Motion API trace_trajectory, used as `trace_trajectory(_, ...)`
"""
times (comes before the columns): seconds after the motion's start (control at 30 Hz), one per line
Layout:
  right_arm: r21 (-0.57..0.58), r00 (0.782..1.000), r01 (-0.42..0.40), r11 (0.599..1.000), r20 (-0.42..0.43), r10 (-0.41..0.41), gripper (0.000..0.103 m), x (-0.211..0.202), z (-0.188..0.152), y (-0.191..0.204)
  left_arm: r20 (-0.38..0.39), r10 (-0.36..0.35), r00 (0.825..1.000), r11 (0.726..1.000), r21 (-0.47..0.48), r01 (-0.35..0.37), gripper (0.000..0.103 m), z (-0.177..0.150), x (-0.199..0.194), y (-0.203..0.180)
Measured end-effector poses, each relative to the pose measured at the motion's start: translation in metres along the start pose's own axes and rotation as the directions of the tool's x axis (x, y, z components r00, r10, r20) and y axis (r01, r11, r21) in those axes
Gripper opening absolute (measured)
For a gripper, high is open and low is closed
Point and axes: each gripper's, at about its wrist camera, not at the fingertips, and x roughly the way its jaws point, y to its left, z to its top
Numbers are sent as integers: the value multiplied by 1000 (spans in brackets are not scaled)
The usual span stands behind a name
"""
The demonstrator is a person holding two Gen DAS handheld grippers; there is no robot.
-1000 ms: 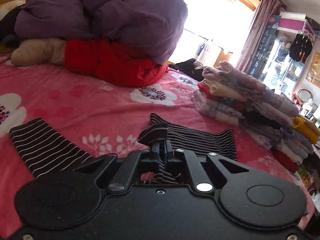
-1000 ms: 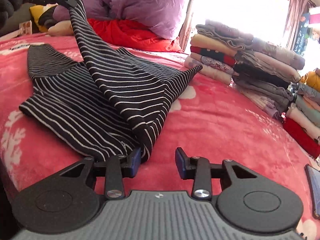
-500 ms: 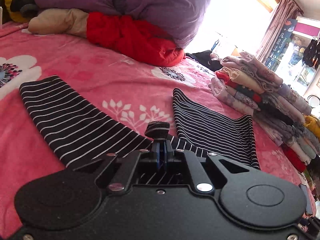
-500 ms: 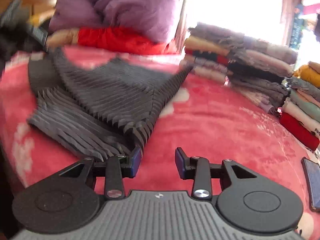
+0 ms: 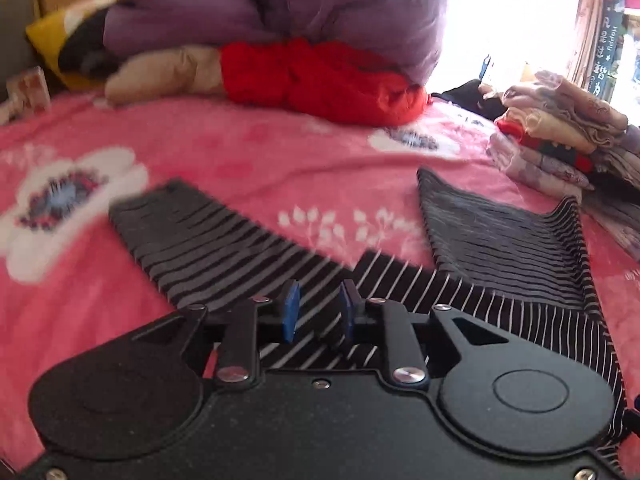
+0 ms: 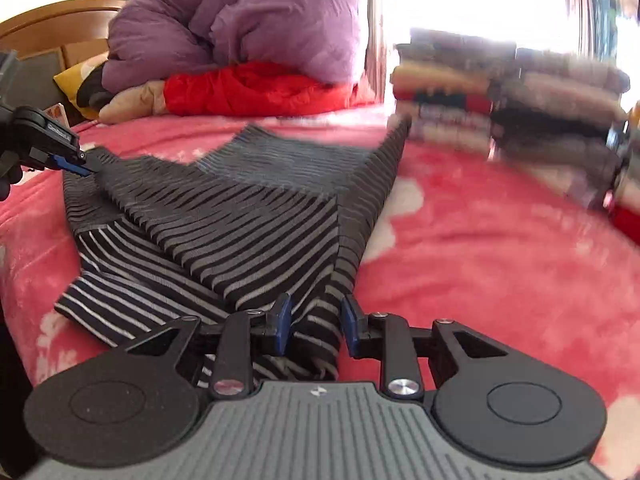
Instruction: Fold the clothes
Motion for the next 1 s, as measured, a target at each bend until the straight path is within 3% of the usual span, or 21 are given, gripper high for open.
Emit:
trace_trajectory(0.03,-17,1000,-2,1000,18,2,29,-5,1,1,17,-17,1000,1000,24,16,23,8,-1,-12)
trace_trajectory(0.13,-88,998,-10,996,64,15,31,-15,0,11,2,-187,982,981,53,187,34,30,12,-61)
trace_trajectory(0.27,-154,997,-19,988,76,31,37,-15,-2,20,-77,-408,910,908,67,413,42,48,49,-145)
trace_trajectory(0.3,-146,997,-20,989,73,31,38,-13,-2,19,-99,-436,895,894,69,443,44,50,61,-164)
trace_trajectory(0.47,-94,997,-24,995,65,30,38,-7,-2,8,-193,-473,860,870,49,490,44,56,121,-238)
trace_trajectory(0.67,-44,997,-50,998,53,52,39,2,-3,-1,-241,-449,860,880,47,473,42,65,170,-276)
trace_trajectory(0.7,-35,997,-60,998,52,61,39,4,-3,-3,-243,-445,862,882,49,469,33,65,176,-279)
trace_trajectory(0.73,-28,996,-68,997,54,69,39,4,-3,-3,-246,-435,866,886,53,461,15,65,181,-280)
trace_trajectory(0.77,-21,995,-77,997,55,78,39,5,-3,-4,-248,-423,871,893,47,447,8,65,186,-279)
trace_trajectory(0.83,-11,994,-100,995,48,100,41,9,-3,-5,-232,-408,883,906,15,423,7,64,193,-269)
trace_trajectory(1.0,-5,986,-166,986,5,166,44,14,-3,-3,-241,-398,885,917,-93,388,7,56,216,-236)
